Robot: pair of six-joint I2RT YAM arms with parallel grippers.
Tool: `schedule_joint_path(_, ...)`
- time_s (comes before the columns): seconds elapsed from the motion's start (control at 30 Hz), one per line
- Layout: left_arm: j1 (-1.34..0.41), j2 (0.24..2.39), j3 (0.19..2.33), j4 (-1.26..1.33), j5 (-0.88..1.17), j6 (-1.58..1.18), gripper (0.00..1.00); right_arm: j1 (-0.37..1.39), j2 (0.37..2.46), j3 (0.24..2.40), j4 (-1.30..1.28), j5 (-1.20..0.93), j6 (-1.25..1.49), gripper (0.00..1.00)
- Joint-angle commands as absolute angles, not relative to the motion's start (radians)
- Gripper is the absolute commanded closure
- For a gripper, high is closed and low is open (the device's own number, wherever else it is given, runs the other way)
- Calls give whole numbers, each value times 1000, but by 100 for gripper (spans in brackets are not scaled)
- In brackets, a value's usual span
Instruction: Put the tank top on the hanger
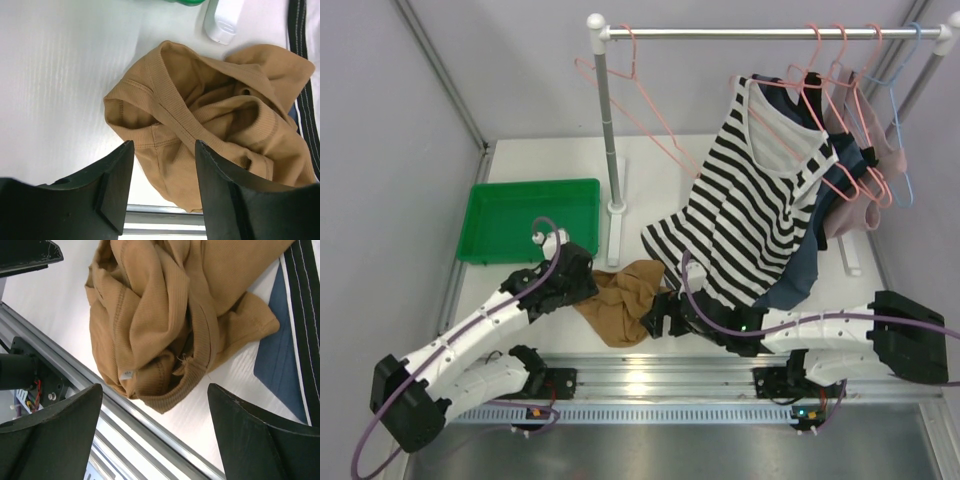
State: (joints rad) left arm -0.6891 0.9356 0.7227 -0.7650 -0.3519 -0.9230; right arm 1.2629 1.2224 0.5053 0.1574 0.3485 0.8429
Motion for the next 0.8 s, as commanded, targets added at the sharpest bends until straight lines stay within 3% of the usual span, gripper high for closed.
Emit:
schedule_joint_path(0.0, -652, 962, 695, -634, -299, -934, 43, 1289, 1212, 480, 236, 400, 902, 15)
schedule_joint_path(0.2, -580, 991, 655, -496, -178, -922, 38, 1290, 1238, 476, 253, 423, 920, 22)
schedule_joint_path(0.37, -561, 1028, 627, -442, -127, -934, 42, 1290, 1273, 508, 253, 462, 922, 29)
schedule_joint_path(0.57, -555, 1045, 574, -413, -101, -948, 48, 1289, 1310, 558, 233, 465, 896, 54)
schedule_joint_path(0.67, -548, 1040, 569, -410, -100, -931, 64, 1287, 1302, 568, 207, 486, 888, 72)
schedule_joint_path(0.7, -548, 1037, 574, -414, -98, -925, 80, 1287, 1286, 571, 187, 492, 885, 80)
schedule_joint_path(0.77, -546, 1031, 592, -426, -94, -890, 91, 1287, 1266, 592, 151, 511, 861, 87)
